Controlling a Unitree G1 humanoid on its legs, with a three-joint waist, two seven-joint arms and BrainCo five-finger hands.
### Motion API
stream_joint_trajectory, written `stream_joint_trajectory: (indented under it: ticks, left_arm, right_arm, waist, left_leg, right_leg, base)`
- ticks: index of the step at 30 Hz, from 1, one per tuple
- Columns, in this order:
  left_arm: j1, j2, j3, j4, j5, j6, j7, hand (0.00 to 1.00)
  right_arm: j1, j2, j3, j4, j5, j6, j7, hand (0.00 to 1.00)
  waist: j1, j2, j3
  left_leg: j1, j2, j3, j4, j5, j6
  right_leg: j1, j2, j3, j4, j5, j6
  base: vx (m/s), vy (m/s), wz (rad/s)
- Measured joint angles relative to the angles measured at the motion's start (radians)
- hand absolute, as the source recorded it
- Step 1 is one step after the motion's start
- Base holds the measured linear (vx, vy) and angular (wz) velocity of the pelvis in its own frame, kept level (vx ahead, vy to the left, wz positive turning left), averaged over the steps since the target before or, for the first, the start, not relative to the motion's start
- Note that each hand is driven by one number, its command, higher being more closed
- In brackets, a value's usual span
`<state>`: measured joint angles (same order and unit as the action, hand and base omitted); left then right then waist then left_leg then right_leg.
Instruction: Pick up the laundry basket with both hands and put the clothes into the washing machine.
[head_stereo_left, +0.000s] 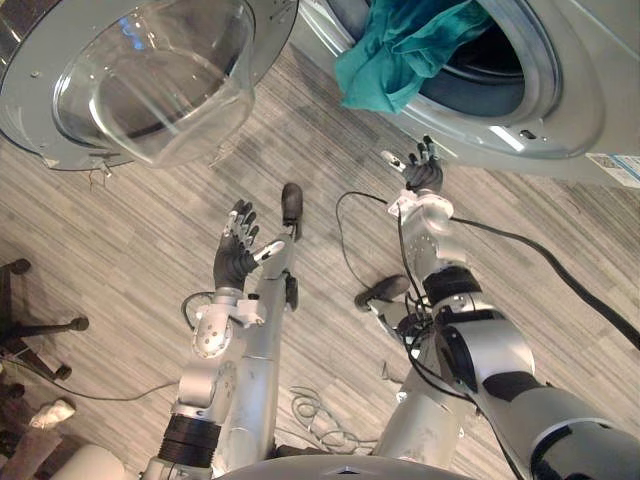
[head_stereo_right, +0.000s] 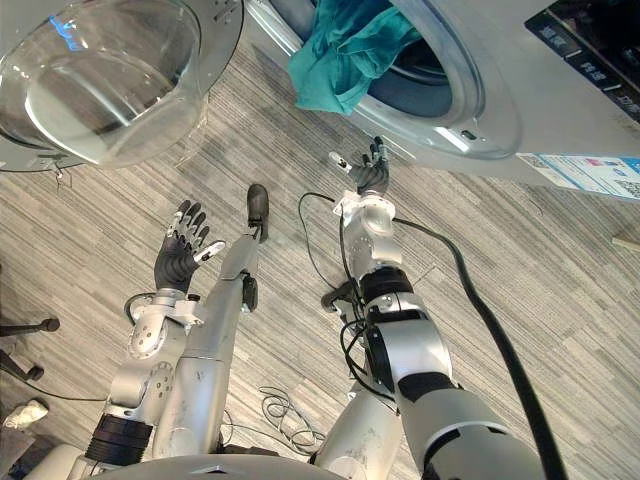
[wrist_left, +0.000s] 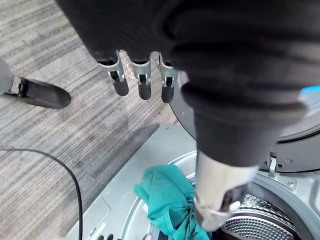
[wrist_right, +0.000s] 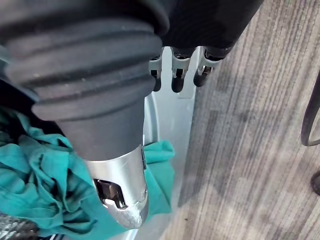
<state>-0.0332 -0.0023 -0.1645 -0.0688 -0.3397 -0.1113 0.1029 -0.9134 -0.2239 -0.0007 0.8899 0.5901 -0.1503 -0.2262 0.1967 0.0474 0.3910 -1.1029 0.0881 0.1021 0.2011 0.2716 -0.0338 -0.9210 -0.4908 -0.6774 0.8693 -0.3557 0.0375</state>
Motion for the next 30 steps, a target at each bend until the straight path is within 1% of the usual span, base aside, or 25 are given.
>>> stream_joint_trajectory:
  ticks: [2, 3, 6, 9, 10, 13, 15, 17, 19, 21, 24, 26, 28, 30]
  left_arm:
    - [-0.010, -0.006, -0.005, 0.000, -0.019, -0.002, 0.005, 0.00]
    - [-0.015, -0.010, -0.005, -0.002, -0.037, -0.009, 0.015, 0.00]
    - [-0.017, -0.013, -0.006, -0.013, -0.055, -0.012, 0.024, 0.00]
    - [-0.016, -0.013, -0.012, -0.040, -0.085, -0.023, 0.025, 0.00]
    - [-0.016, -0.013, -0.014, -0.040, -0.113, -0.028, 0.025, 0.00]
    - [-0.016, -0.013, -0.015, -0.040, -0.176, -0.030, 0.024, 0.00]
    - [-0.016, -0.014, -0.015, -0.040, -0.197, -0.030, 0.025, 0.00]
    - [-0.016, -0.014, -0.012, -0.041, -0.200, -0.030, 0.028, 0.00]
    - [-0.015, -0.019, -0.008, -0.043, -0.207, -0.030, 0.038, 0.00]
    - [-0.015, -0.019, -0.003, -0.052, -0.219, -0.030, 0.038, 0.00]
    - [-0.014, -0.019, -0.002, -0.076, -0.247, -0.031, 0.038, 0.00]
    - [-0.014, -0.019, -0.005, -0.077, -0.248, -0.032, 0.036, 0.00]
    - [-0.011, -0.018, -0.015, -0.077, -0.249, -0.031, 0.026, 0.00]
    - [-0.010, -0.018, -0.033, -0.078, -0.259, -0.031, 0.020, 0.00]
  right_arm:
    - [-0.030, -0.003, 0.023, 0.038, 0.024, 0.001, -0.001, 0.00]
    - [-0.046, -0.021, 0.040, 0.059, 0.060, 0.001, 0.000, 0.00]
    - [-0.072, -0.045, 0.055, 0.094, 0.100, 0.001, -0.002, 0.00]
    - [-0.134, -0.105, 0.071, 0.120, 0.132, 0.001, -0.002, 0.00]
    - [-0.158, -0.129, 0.076, 0.120, 0.154, -0.001, -0.002, 0.00]
    - [-0.229, -0.183, 0.088, 0.161, 0.204, -0.001, -0.004, 0.00]
    - [-0.247, -0.216, 0.109, 0.193, 0.229, 0.000, -0.005, 0.00]
    - [-0.256, -0.227, 0.119, 0.194, 0.229, 0.003, -0.009, 0.00]
    - [-0.267, -0.227, 0.118, 0.193, 0.231, 0.003, -0.039, 0.00]
    - [-0.282, -0.228, 0.118, 0.193, 0.253, 0.002, -0.046, 0.00]
    - [-0.307, -0.240, 0.118, 0.191, 0.343, 0.002, -0.044, 0.00]
    - [-0.329, -0.241, 0.127, 0.191, 0.382, 0.002, -0.043, 0.00]
    - [-0.366, -0.251, 0.163, 0.191, 0.448, 0.002, -0.035, 0.00]
    - [-0.393, -0.262, 0.179, 0.191, 0.522, -0.003, -0.016, 0.00]
  waist:
    - [0.003, 0.000, 0.000]
    - [0.002, 0.001, 0.000]
    - [0.005, 0.001, 0.000]
    - [0.015, 0.001, 0.000]
    - [0.016, 0.001, 0.000]
    - [0.021, 0.002, 0.000]
    - [0.027, 0.002, 0.000]
    - [0.028, 0.002, 0.000]
    - [0.030, 0.002, -0.001]
    - [0.030, 0.004, -0.002]
    - [0.038, 0.004, -0.002]
    - [0.045, 0.004, -0.002]
    - [0.055, 0.004, -0.002]
    - [0.061, 0.008, 0.000]
  left_leg:
    - [-0.019, -0.002, -0.005, -0.001, 0.003, -0.002]
    - [-0.034, -0.010, -0.016, 0.000, 0.007, -0.003]
    - [-0.055, -0.023, -0.032, 0.005, 0.013, -0.003]
    - [-0.078, -0.035, -0.046, 0.010, 0.016, 0.000]
    - [-0.085, -0.041, -0.046, 0.010, 0.016, 0.001]
    - [-0.104, -0.051, -0.050, 0.008, 0.012, -0.005]
    - [-0.117, -0.061, -0.052, 0.008, 0.013, -0.004]
    - [-0.123, -0.069, -0.054, 0.008, 0.022, 0.008]
    - [-0.129, -0.075, -0.065, 0.009, 0.024, 0.009]
    - [-0.147, -0.078, -0.076, 0.017, 0.025, 0.008]
    - [-0.173, -0.083, -0.097, 0.032, 0.026, 0.007]
    - [-0.190, -0.084, -0.103, 0.053, 0.023, 0.004]
    - [-0.218, -0.084, -0.108, 0.078, 0.012, -0.005]
    - [-0.242, -0.089, -0.126, 0.095, 0.011, -0.006]
  right_leg:
    - [-0.019, -0.006, -0.005, 0.011, -0.004, -0.002]
    - [-0.024, -0.017, -0.020, 0.024, -0.013, 0.000]
    - [-0.024, -0.033, -0.045, 0.044, -0.028, 0.002]
    - [-0.034, -0.048, -0.057, 0.056, -0.032, 0.006]
    - [-0.037, -0.055, -0.060, 0.059, -0.033, 0.007]
    - [-0.047, -0.066, -0.073, 0.064, -0.035, 0.011]
    - [-0.056, -0.078, -0.078, 0.075, -0.039, 0.017]
    - [-0.059, -0.088, -0.083, 0.082, -0.041, 0.018]
    - [-0.058, -0.095, -0.093, 0.087, -0.043, 0.020]
    - [-0.059, -0.097, -0.108, 0.092, -0.047, 0.020]
    - [-0.060, -0.101, -0.130, 0.107, -0.058, 0.020]
    - [-0.066, -0.104, -0.132, 0.122, -0.065, 0.018]
    - [-0.085, -0.109, -0.134, 0.144, -0.074, 0.012]
    - [-0.093, -0.117, -0.145, 0.167, -0.085, 0.009]
  base:
    - [0.00, -0.008, 0.13]
    - [0.00, 0.001, 0.20]
    - [0.01, 0.017, 0.32]
    - [0.02, 0.035, 0.20]
    - [0.01, 0.059, 0.14]
    - [0.00, 0.060, 0.13]
    - [0.00, 0.066, 0.17]
    - [0.00, 0.051, 0.16]
    - [0.00, 0.049, 0.14]
    - [0.00, 0.050, 0.14]
    - [-0.01, 0.051, 0.13]
    - [-0.02, 0.042, 0.06]
    - [-0.03, 0.048, 0.03]
    - [-0.04, 0.048, 0.12]
